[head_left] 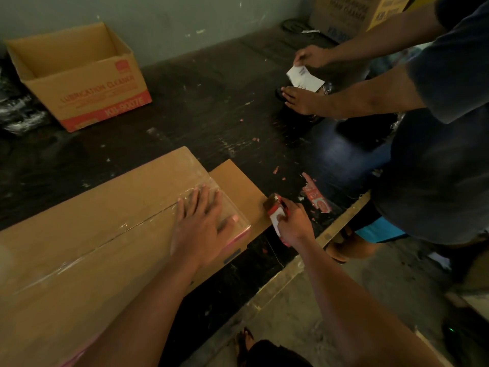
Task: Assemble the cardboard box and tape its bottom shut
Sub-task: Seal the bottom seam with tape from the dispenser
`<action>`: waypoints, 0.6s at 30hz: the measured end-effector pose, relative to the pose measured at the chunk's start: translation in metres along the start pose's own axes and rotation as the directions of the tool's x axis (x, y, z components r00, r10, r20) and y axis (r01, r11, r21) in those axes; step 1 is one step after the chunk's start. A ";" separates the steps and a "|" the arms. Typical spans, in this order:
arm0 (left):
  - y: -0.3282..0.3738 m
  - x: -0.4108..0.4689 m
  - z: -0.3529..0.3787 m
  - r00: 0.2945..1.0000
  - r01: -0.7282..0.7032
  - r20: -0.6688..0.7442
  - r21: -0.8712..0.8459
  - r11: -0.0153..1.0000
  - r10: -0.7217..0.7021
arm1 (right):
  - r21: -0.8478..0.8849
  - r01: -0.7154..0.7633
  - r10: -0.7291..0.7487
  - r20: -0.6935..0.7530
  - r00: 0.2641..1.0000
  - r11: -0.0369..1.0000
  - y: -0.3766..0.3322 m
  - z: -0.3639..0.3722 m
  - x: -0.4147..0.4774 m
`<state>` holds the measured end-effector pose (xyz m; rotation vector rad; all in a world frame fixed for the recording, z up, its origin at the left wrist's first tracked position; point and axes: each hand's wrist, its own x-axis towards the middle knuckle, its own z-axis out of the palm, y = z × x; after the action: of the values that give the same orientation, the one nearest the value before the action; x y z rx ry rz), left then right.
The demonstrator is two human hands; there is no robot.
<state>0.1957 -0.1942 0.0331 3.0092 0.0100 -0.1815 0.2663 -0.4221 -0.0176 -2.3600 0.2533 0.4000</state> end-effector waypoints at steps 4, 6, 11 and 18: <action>-0.003 0.002 0.002 1.000 0.003 0.006 0.011 1.000 -0.003 | -0.023 0.004 -0.004 -0.003 1.000 1.000 0.007 -0.001 0.007; -0.005 0.004 0.003 1.000 0.000 0.000 0.007 1.000 0.000 | -0.032 -0.008 0.008 -0.019 1.000 0.999 0.010 -0.001 0.009; -0.011 0.004 0.006 1.000 0.009 -0.007 0.004 1.000 -0.009 | -0.105 0.039 -0.038 0.013 0.999 0.994 0.014 0.005 0.012; -0.025 -0.005 0.005 0.999 0.034 -0.014 0.021 0.999 -0.033 | -0.225 -0.004 -0.004 -0.039 0.999 0.974 0.013 -0.004 0.012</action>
<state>0.1903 -0.1696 0.0260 3.0328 0.0601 -0.1646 0.2746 -0.4350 -0.0278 -2.5922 0.2369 0.4009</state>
